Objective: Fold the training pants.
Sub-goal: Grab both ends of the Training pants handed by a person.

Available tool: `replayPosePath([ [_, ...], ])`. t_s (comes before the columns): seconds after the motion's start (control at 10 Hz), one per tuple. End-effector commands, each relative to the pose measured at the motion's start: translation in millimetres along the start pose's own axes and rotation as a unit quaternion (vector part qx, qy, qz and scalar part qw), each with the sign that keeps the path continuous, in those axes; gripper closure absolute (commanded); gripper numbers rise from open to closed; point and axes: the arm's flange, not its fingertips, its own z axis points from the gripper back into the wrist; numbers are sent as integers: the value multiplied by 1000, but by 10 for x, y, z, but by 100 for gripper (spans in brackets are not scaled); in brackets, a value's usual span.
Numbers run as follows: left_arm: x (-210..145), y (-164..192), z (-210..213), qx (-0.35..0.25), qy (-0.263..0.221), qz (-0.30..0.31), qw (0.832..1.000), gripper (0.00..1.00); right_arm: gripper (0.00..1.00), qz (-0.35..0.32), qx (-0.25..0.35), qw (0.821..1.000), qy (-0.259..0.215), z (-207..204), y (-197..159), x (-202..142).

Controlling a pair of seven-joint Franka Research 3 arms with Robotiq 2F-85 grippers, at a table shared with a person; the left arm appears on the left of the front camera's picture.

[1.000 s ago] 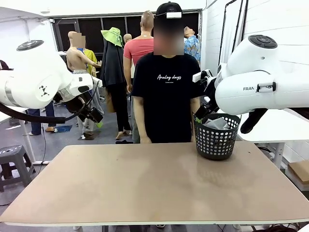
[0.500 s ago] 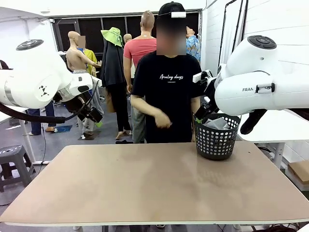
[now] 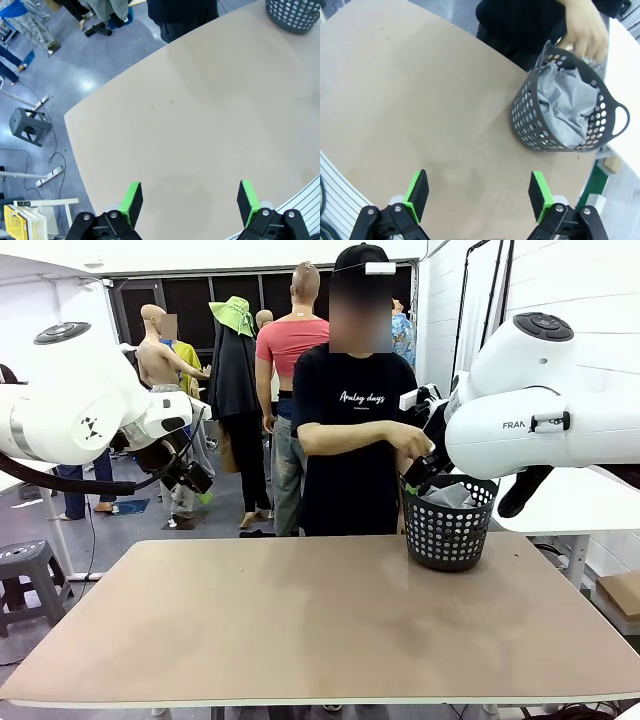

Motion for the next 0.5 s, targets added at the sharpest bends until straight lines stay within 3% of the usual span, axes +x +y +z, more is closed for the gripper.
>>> replayPosePath([
  [0.0, 2, 1, -4, -5, -1, -1, 1000, 0, 0, 4, 1, 1000, 0, 7, -8, 5],
  [0.4, 2, 1, -4, -5, -1, -1, 1000, 0, 0, 4, 1, 1000, 0, 7, -8, 5],
])
